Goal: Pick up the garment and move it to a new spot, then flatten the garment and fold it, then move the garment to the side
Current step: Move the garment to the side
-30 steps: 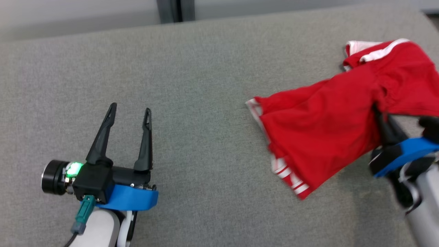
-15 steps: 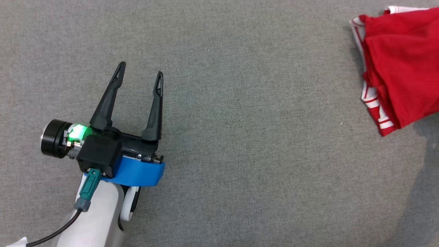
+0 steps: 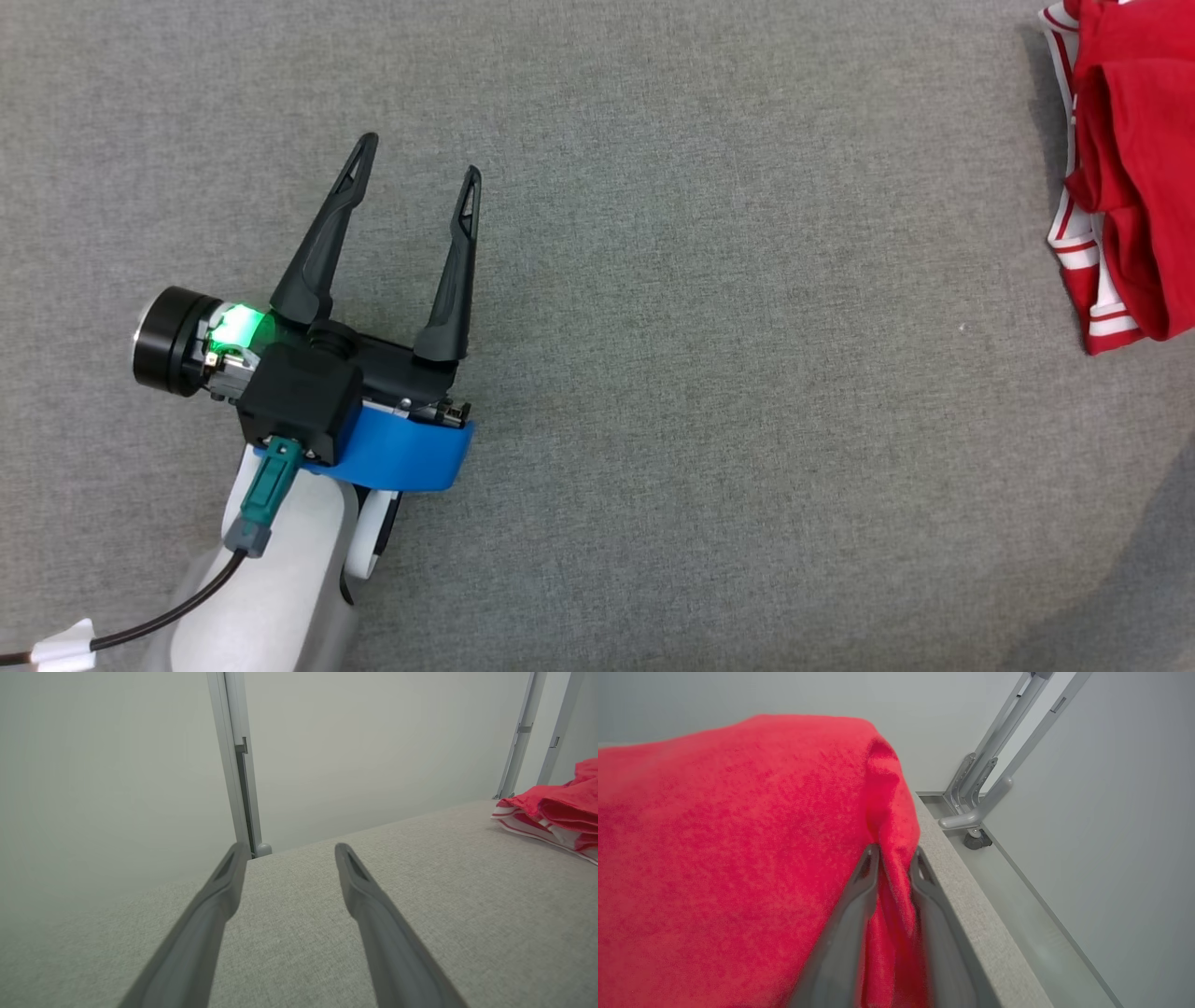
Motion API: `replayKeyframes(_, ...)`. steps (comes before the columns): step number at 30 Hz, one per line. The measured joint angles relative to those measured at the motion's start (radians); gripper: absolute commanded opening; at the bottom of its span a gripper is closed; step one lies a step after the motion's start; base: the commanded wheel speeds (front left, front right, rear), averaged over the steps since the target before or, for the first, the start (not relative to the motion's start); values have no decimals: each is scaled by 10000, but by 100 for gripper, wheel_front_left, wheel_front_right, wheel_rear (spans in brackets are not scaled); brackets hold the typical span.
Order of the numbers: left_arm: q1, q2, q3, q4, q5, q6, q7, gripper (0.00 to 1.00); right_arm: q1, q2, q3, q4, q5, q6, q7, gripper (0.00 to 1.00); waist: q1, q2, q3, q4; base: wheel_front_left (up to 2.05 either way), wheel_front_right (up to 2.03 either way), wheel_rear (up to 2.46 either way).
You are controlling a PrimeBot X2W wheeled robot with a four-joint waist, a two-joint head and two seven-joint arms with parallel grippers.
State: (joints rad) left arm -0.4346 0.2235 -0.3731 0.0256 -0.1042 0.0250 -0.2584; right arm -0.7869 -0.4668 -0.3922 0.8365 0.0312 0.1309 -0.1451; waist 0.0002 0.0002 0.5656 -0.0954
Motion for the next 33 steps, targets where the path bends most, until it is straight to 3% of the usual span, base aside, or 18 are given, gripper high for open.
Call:
replayKeyframes(2,-4,-23,-19,79,-15,-10,-4,100,21,84,-380,61,-679,-2,121,88,0,0,-81,46,0,0,0)
replayKeyframes(3,4,-27,-12,123,-36,-8,-4,100,22,155,-591,8,-984,-2,94,100,-1,0,-139,56,0,0,0)
replayKeyframes(8,221,-105,-25,351,-169,2,-27,100,648,943,-1883,-623,-2111,-2,-485,100,-2,0,-678,168,0,0,0)
replayKeyframes(12,759,-92,92,477,-303,100,-31,100,1592,1937,-1885,-1490,-1992,-2,-951,100,-4,-3,-1329,215,0,0,0)
replayKeyframes(21,2036,-71,431,830,-855,280,-33,100,4557,3777,-261,-4683,-750,-2,-1131,100,-5,-4,-2885,90,0,0,0)
replayKeyframes(28,2791,-79,656,1331,-1174,456,-33,100,6413,4119,1135,-6723,161,-2,-732,100,-4,-5,-3946,256,0,0,0)
replayKeyframes(33,3179,-71,823,1641,-1348,564,-35,100,7376,4151,1887,-7601,823,-4,-286,100,-5,-5,-4551,766,0,0,0)
